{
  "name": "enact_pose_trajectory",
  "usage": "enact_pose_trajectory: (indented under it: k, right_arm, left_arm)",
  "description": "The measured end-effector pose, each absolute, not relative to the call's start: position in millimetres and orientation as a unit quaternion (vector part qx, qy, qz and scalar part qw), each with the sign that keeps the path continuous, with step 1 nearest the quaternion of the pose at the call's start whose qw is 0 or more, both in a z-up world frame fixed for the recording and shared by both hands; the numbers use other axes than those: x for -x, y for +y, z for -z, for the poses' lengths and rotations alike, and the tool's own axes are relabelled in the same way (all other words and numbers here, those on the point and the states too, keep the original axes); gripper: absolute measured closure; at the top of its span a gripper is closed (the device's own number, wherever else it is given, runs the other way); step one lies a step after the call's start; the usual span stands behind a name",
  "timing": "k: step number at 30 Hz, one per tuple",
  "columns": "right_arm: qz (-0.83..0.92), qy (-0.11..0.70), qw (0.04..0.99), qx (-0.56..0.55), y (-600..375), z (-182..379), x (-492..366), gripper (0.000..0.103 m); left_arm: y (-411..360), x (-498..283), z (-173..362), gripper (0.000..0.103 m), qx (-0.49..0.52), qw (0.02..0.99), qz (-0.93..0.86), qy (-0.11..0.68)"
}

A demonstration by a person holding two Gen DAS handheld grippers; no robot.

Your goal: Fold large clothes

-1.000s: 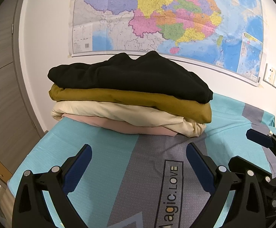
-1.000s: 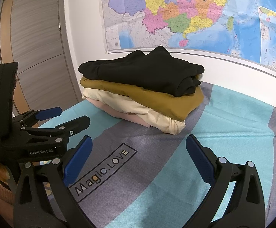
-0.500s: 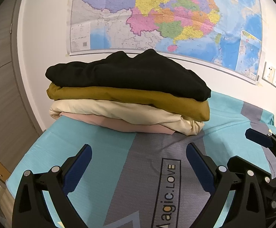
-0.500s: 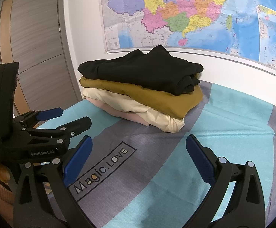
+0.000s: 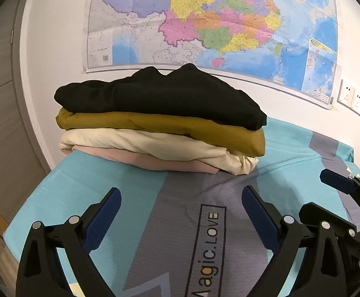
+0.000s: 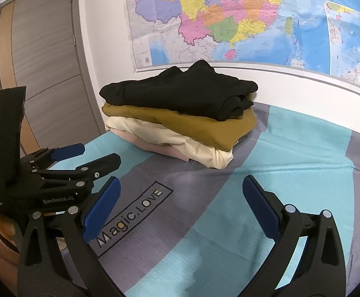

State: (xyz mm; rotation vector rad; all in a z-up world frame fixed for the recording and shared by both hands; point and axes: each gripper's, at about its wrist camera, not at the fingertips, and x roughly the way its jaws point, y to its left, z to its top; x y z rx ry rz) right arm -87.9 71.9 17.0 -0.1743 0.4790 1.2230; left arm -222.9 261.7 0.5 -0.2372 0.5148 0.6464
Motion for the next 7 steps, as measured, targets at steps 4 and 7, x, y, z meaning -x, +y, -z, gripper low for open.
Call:
enact_pose_trajectory:
  k: [4,7]
  right_arm:
    - [-0.562,0.228,0.792,0.073,63,-16,84,0.006]
    - [-0.543,0.234,0.803,0.07,46,-15,77,0.006]
  left_arm:
    - [261,216,4,0.007,0.133,0.905,-0.308,0.263]
    - [253,206,10,0.007,0.144,0.908,-0.281,0.276]
